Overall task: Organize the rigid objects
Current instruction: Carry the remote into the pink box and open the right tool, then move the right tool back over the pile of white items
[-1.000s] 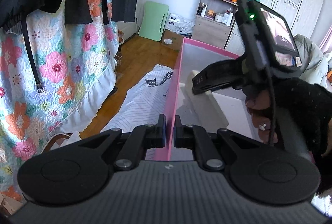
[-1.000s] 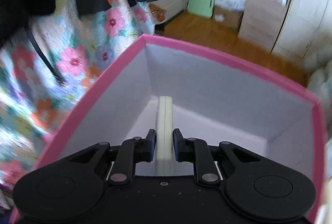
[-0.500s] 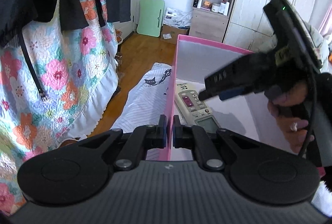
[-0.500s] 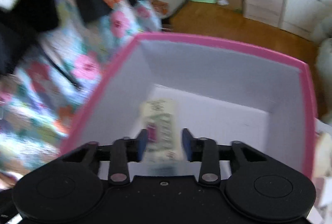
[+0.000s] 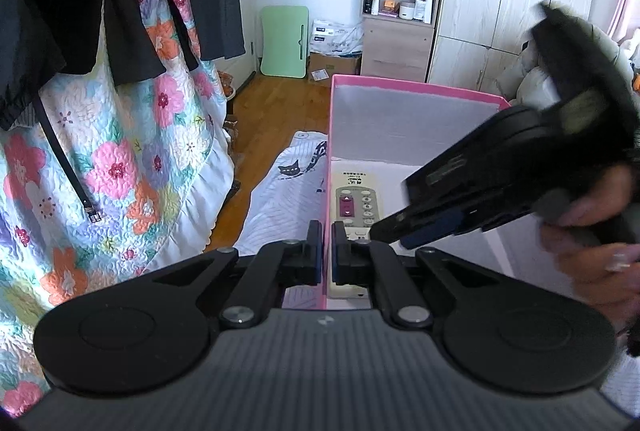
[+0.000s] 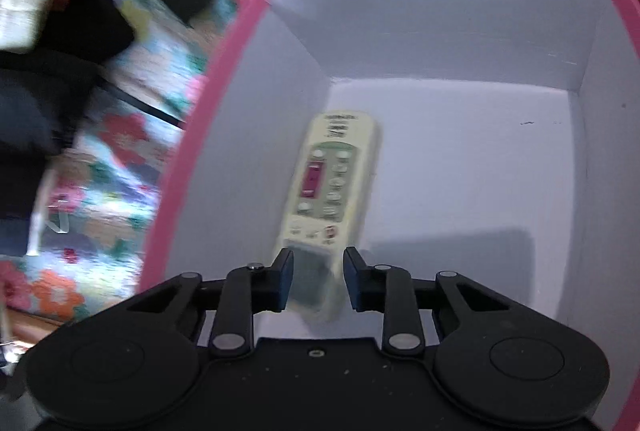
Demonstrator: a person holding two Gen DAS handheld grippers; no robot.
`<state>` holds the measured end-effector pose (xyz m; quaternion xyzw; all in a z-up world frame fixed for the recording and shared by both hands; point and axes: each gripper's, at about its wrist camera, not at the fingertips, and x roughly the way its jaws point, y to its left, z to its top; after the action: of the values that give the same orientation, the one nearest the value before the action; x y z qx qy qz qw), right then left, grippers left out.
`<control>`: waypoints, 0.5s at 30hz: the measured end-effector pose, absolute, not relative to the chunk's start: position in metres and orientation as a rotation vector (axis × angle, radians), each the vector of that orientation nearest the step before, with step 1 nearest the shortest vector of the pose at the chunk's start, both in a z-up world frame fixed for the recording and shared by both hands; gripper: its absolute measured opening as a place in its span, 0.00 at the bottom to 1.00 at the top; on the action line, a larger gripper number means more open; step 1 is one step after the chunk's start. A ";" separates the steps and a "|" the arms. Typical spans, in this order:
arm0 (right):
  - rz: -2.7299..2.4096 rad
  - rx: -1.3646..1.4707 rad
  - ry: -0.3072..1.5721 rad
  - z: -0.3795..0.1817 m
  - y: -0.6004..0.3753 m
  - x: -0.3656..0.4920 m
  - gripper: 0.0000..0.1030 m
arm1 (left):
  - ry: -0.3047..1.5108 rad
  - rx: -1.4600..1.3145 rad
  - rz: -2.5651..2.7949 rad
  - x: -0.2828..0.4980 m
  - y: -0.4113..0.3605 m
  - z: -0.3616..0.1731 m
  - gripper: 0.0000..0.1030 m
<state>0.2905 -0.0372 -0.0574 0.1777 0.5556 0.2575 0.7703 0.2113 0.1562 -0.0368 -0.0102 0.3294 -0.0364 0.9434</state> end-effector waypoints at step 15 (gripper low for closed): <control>0.233 0.200 0.716 0.005 -0.167 0.171 0.36 | 0.660 0.025 -0.053 0.208 0.150 -0.040 0.03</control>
<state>0.1708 -0.1669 0.0051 0.0976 0.3492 0.1134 0.9250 0.2081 0.1501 -0.0400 0.0121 0.3241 -0.0259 0.9456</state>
